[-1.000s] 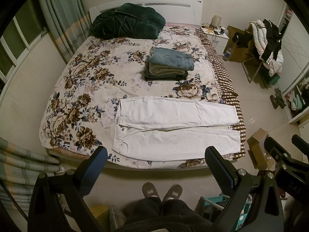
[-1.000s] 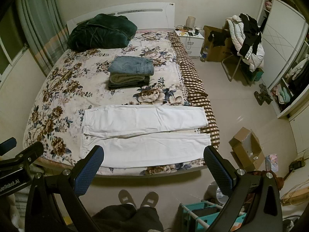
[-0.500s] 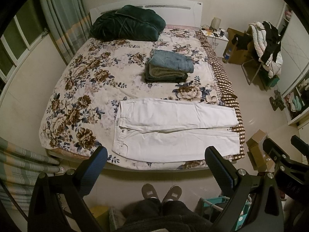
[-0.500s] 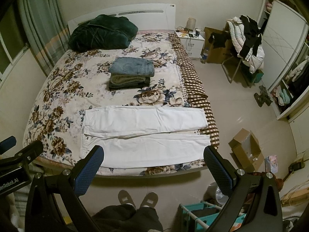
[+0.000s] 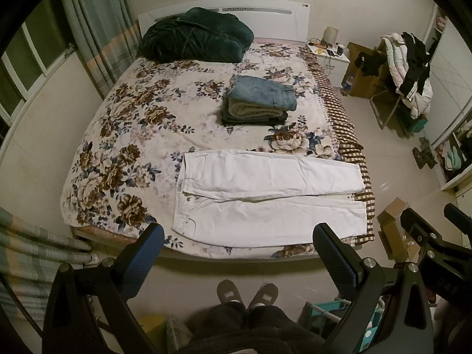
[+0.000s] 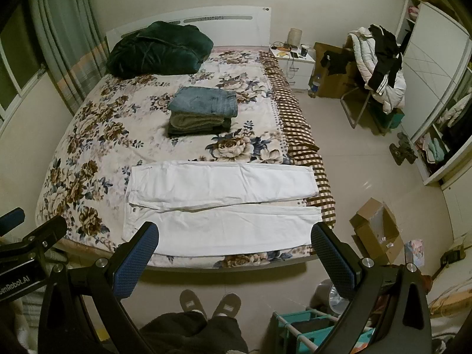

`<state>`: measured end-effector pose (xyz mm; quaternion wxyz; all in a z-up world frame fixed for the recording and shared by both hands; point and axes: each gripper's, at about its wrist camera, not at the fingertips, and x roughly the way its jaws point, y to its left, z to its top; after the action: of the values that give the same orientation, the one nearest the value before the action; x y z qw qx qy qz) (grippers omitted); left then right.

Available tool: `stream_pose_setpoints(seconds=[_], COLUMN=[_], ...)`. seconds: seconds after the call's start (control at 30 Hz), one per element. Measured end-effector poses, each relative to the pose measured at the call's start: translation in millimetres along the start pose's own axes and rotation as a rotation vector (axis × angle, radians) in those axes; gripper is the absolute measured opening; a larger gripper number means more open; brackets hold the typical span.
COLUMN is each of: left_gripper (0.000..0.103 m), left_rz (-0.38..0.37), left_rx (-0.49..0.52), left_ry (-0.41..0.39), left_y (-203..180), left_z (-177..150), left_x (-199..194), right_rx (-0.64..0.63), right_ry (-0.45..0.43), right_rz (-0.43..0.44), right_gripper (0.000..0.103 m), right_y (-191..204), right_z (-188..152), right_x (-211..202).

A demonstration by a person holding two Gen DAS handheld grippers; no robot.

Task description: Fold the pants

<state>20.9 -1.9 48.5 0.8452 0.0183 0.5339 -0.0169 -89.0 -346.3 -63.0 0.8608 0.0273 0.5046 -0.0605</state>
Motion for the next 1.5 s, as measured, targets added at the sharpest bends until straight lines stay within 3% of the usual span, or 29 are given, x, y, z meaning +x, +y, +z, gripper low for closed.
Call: stream_pose_setpoints(seconds=[0.37, 0.5, 0.7, 0.93, 1.23, 1.5], left_gripper=[0.103, 0.103, 0.103, 0.103, 0.103, 0.103], left_rz=[-0.002, 0.040, 0.168, 0.252, 0.271, 0.271], left_rx=[0.000, -0.023, -0.066, -0.053, -0.068, -0.200], left_ry=[0.000, -0.014, -0.022, 0.057, 0.228, 0.414], left_y=[2, -1, -5, -21, -18, 7], left_z=[1, 2, 28, 68, 133, 171], left_x=[-1, 24, 102, 222, 398, 557], right_rx=[-0.002, 0.018, 0.109, 0.183, 0.319, 0.488], right_ry=[0.013, 0.024, 0.068, 0.155, 0.332, 0.438], right_rz=[0.011, 0.007, -0.037, -0.089, -0.121, -0.155], right_gripper=[0.103, 0.103, 0.103, 0.103, 0.103, 0.103], right_y=[-1, -19, -68, -108, -146, -177], right_z=[-7, -13, 3, 44, 79, 92], right_x=[5, 37, 138, 282, 498, 672])
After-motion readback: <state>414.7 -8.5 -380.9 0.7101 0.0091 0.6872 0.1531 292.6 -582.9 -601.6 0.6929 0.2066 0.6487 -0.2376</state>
